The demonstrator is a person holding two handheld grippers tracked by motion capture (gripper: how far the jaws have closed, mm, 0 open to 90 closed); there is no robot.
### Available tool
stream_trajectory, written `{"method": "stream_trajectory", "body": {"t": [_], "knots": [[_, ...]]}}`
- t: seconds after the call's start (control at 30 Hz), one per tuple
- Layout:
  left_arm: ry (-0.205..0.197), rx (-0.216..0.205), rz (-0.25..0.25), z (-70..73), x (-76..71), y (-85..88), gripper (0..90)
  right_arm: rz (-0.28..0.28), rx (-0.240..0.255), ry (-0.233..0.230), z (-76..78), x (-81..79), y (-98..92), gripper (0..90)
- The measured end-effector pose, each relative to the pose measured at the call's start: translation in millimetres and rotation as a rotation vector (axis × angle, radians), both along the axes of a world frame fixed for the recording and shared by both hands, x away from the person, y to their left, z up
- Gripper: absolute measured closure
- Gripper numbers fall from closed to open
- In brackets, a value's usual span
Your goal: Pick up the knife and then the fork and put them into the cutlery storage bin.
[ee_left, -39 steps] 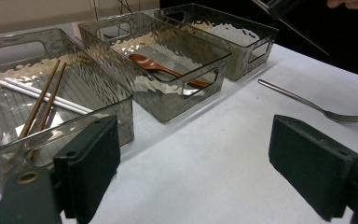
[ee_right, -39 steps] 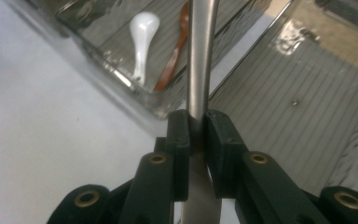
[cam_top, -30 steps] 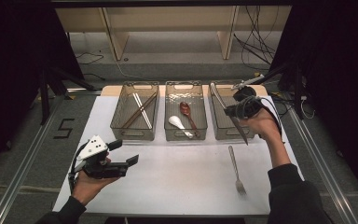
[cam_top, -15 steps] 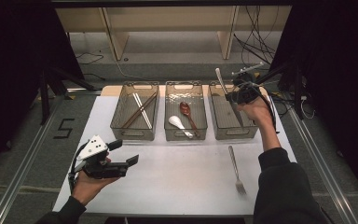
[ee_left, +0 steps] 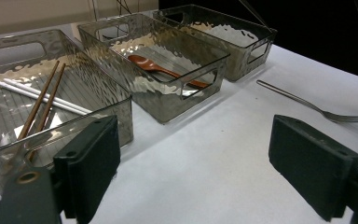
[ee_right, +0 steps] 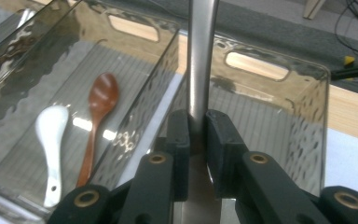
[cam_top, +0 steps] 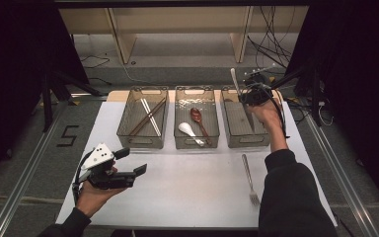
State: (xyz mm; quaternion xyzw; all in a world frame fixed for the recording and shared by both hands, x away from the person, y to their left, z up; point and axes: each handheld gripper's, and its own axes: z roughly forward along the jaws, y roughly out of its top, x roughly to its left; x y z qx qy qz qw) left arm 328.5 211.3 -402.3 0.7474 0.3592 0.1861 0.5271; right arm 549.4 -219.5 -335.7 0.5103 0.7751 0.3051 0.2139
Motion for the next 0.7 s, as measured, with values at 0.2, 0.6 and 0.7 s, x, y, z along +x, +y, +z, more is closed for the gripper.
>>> {"method": "stream_trajectory", "body": {"t": [0.2, 0.6, 0.7], "knots": [[0.0, -0.001, -0.001, 0.0, 0.0, 0.1, 16.2, -0.037, 0.018, -0.001, -2.0, 6.5, -1.3, 80.6], [-0.001, -0.002, -0.001, 0.3, -0.3, 0.4, 16.2, -0.061, 0.029, 0.008, -9.6, 12.5, -0.2, 80.5], [0.0, -0.002, -0.001, 0.3, -0.4, 0.5, 16.2, -0.062, 0.03, 0.008, -10.8, 12.3, 1.0, 80.4]]}}
